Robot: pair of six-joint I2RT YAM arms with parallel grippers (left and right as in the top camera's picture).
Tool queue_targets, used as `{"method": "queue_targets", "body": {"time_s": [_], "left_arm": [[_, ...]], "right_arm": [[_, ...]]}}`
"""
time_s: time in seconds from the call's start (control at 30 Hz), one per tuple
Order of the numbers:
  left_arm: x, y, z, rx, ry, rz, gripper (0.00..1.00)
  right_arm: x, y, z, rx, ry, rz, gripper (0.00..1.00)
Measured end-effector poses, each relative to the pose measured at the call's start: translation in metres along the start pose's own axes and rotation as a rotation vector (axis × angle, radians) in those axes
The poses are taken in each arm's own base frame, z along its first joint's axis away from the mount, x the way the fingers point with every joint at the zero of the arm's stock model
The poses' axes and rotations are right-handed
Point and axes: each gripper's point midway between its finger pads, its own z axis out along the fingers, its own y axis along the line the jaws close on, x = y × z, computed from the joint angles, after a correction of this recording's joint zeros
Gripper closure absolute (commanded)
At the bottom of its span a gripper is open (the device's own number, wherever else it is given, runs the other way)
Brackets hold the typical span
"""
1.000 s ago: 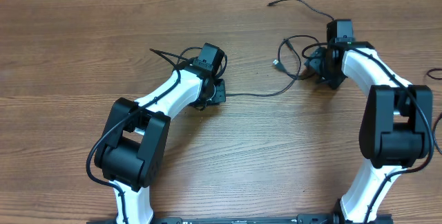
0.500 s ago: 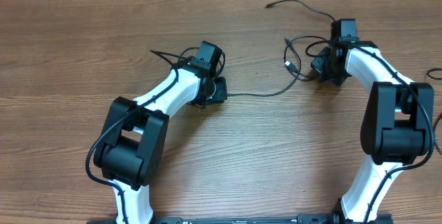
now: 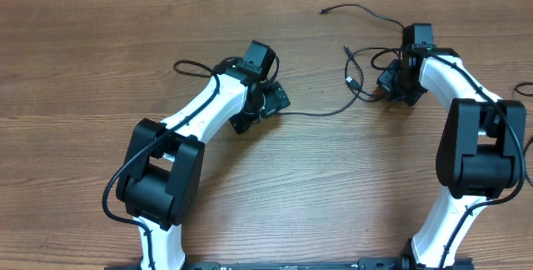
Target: Untangle cables
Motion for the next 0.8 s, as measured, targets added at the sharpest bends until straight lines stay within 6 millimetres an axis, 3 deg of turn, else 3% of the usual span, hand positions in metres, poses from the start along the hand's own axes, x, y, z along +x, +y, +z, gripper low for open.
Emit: {"method": "queue_targets", "body": {"time_s": [0.17,0.47,0.5,0.57,0.6,0.8], "left_arm": [[-0.017,-0.013,0.0,0.05,-0.076,-0.128,0.13],[-0.012,0.011,0.021,-0.066,-0.053,-0.205,0.3],[-0.01,0.013,0.021,-0.075,-0.049,-0.207,0.43],[-0.009,0.017,0.023,-0.095,-0.044,-0.209,0.84],[-0.007,0.02,0.024,-0.11,-0.037,-0.204,0.96],[-0.006,0.024,0.025,-0.131,-0.016,-0.117,0.96]], "right_arm": [[0.002,-0.002,0.0,0.007,0.009,-0.001,0.96],[0.007,-0.005,-0.001,0.022,0.029,-0.001,0.96],[0.006,-0.005,-0.002,0.022,0.029,-0.001,0.96],[0.007,-0.005,-0.002,0.023,0.031,-0.001,0.96],[0.008,-0.006,-0.002,0.026,0.034,-0.001,0.96],[0.013,-0.01,-0.003,0.043,0.06,-0.002,0.96]]}}
